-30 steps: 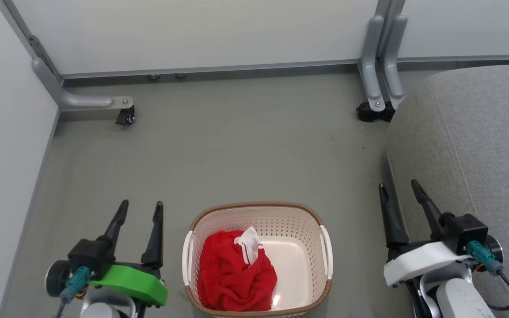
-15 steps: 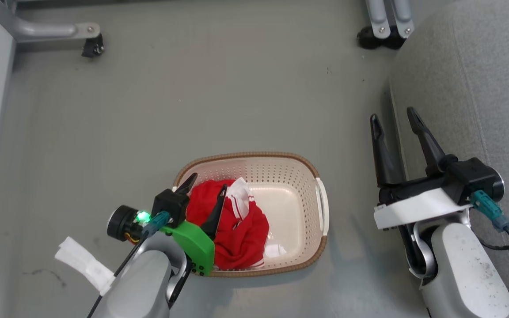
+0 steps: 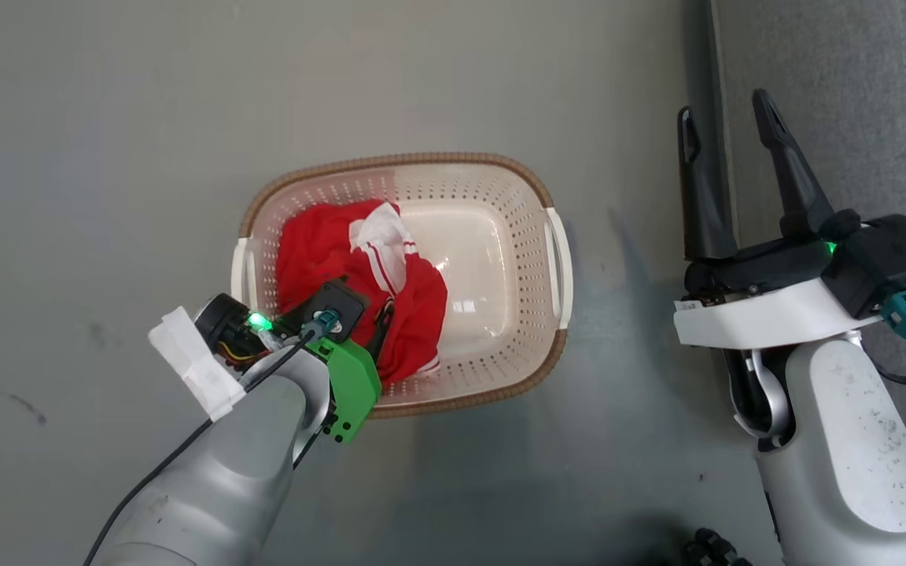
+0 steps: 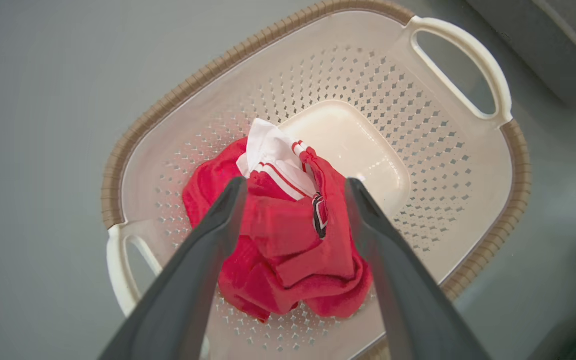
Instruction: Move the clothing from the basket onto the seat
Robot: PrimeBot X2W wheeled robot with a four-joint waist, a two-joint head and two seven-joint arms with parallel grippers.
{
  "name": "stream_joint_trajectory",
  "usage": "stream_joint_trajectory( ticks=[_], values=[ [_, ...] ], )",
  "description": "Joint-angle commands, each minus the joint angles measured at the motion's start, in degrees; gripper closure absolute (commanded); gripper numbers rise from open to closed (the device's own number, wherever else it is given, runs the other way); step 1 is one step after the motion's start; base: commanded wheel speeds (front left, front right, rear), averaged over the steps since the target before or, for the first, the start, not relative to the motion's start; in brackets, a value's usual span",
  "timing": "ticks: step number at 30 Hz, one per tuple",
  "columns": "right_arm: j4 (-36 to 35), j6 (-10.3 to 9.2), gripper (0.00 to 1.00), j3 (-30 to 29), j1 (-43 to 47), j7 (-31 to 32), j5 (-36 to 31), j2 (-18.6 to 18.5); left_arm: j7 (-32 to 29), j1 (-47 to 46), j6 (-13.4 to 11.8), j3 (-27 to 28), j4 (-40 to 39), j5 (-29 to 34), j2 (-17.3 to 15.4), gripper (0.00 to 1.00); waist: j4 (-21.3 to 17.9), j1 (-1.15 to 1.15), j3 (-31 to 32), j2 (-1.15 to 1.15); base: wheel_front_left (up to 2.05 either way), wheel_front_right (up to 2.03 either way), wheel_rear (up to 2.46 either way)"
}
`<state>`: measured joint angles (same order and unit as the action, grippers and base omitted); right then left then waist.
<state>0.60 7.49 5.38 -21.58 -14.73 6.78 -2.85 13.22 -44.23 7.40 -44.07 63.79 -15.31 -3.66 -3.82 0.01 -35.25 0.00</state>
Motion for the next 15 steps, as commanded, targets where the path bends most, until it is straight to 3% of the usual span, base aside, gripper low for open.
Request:
stream_joint_trajectory(
  ticks=[1,8,15],
  values=[
    [-0.6,0.0,0.0,0.1,-1.2,-0.3,0.3,0.0,-0.6,-2.2,0.2,-1.1,0.9,-0.9,-0.1,0.0,-3.3,-0.01,-8.9,0.0,0.0,0.0,0.0],
    [-0.6,0.0,0.0,0.7,-2.8,-0.4,2.3,0.0,-3.5,-6.1,0.2,-6.6,4.5,-4.3,-1.6,0.0,-4.5,-0.01,-13.8,0.0,0.0,0.0,0.0],
    [-1.6,0.0,0.0,1.7,-3.8,-0.5,4.5,0.0,-5.4,-9.8,0.2,-8.7,7.4,-4.6,-3.3,0.0,-6.3,-0.01,-17.2,0.0,0.0,0.0,0.0]
  ],
)
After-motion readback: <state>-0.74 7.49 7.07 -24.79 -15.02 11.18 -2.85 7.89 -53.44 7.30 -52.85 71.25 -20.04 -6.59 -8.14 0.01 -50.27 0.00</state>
